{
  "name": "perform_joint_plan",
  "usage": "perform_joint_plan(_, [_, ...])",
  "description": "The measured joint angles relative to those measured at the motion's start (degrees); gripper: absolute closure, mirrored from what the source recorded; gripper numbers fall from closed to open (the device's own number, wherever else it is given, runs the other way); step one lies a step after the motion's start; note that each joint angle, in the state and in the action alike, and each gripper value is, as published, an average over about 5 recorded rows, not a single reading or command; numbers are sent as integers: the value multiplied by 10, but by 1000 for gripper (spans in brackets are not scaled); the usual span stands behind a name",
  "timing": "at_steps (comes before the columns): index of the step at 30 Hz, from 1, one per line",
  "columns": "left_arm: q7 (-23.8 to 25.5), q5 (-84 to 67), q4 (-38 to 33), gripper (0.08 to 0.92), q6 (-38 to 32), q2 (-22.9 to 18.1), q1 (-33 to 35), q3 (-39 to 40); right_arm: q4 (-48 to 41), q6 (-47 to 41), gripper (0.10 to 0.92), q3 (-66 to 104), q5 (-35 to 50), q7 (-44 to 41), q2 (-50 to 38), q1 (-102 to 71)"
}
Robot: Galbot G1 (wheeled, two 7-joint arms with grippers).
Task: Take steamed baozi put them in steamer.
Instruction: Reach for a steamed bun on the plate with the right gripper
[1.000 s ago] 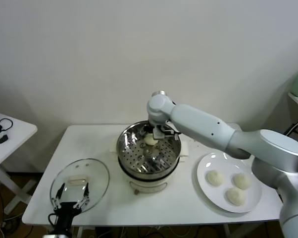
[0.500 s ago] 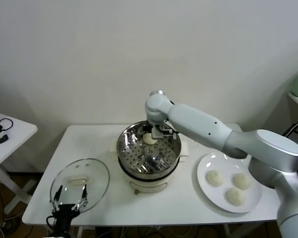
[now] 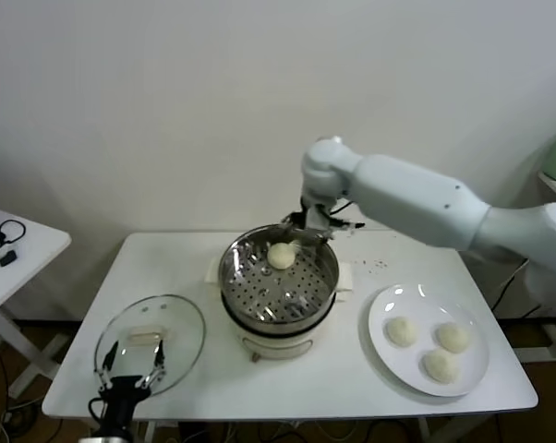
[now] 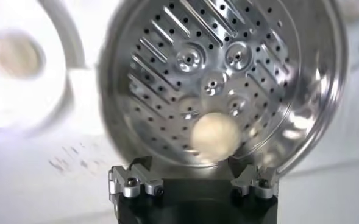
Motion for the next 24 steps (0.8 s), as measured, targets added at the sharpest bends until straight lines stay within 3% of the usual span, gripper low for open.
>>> perform_joint_plan(5, [4,1,-3,177,5,5,-3,5,-1,-95,203,-33,138,8,-67,21])
perform_joint_plan(10, [8,1,-6,177,7,7,-4,8,2,-156,203,-45,204,11,-134,12])
perform_joint_plan(24, [20,11,-17,177,13,13,-4,8,9,-233,203,23,178,30,-252,-132])
